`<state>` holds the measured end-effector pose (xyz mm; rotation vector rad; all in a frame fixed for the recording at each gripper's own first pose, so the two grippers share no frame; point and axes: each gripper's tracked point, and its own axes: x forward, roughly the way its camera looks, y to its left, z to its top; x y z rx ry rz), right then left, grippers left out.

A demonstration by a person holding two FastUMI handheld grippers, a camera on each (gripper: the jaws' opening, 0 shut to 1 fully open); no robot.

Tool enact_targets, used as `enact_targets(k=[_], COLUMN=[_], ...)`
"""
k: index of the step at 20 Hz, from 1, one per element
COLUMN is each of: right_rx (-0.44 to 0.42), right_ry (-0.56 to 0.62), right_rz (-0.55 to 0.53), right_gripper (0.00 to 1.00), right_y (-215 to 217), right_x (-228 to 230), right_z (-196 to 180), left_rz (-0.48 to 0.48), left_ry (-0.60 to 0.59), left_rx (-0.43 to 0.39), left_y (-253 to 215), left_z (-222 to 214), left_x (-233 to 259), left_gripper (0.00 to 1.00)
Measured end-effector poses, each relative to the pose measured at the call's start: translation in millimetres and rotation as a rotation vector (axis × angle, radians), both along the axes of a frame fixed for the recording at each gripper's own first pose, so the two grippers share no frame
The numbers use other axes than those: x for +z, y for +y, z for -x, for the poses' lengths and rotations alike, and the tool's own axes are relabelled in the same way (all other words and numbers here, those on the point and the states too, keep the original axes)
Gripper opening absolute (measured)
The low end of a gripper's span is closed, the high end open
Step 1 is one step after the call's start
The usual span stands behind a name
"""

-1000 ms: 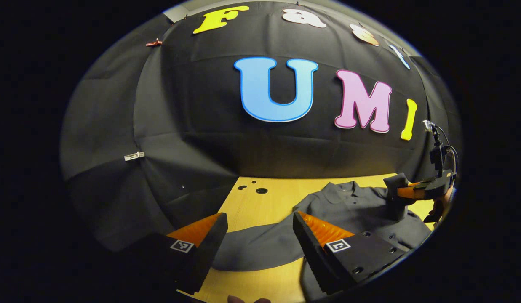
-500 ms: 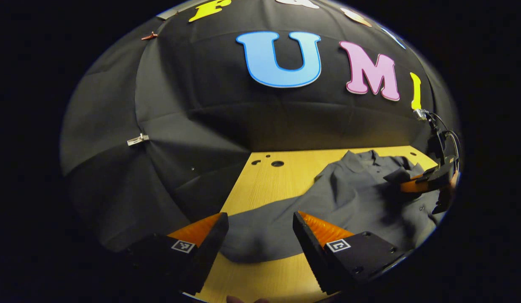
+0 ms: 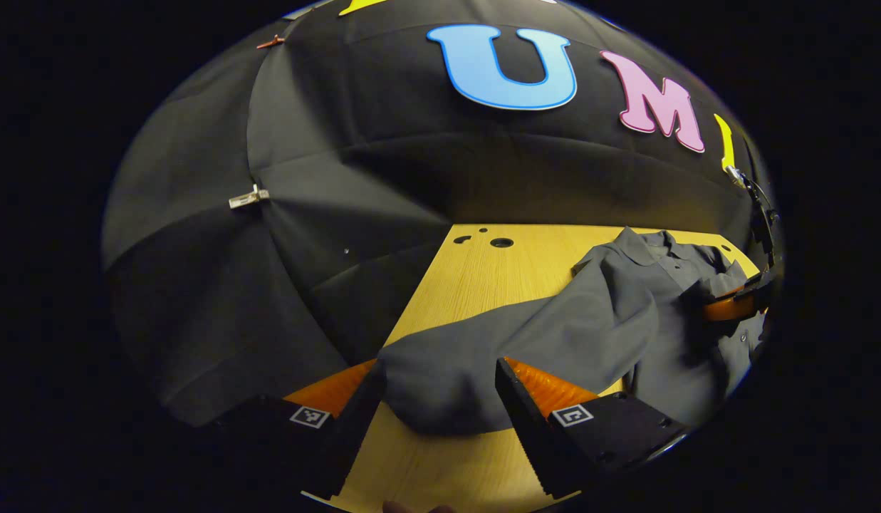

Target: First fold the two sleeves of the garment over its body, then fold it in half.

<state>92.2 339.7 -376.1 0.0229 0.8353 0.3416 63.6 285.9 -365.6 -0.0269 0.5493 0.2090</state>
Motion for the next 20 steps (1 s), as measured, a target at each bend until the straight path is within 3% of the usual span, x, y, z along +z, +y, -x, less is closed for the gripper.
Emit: enact_targets(k=[8,15,17,19,20], right_rx=[0.087,0.059,0.042,0.020,0.009], right_ry=[-0.029,-0.083,-0.088,-0.094,-0.101], right_rz=[-0.161,-0.126,-0.117,-0.104,-0.091], right_gripper=[0.47,0.48,0.48,0.48,0.48], right_y=[34.4,-11.1,-28.9,-48.3,-60.2], right_x=[52.8,84.2,89.5,92.8,93.3], right_z=[21.5,35.7,40.7,46.8,47.8], left_rz=[0.016,0.016,0.084,0.096,0.077], left_ry=[0.078,0.148,0.151,0.175,0.180], left_rx=[0.051,0.028,0.002,-0.035,-0.025], left_y=[17.4,18.2,7.9,0.2,1.5], left_z=[-6.2,-11.2,-13.7,-20.3,-19.4], left_x=[-40.8,-62.4,-63.8,-69.2,-68.4], left_gripper=[0.98,0.98,0.98,0.71,0.51])
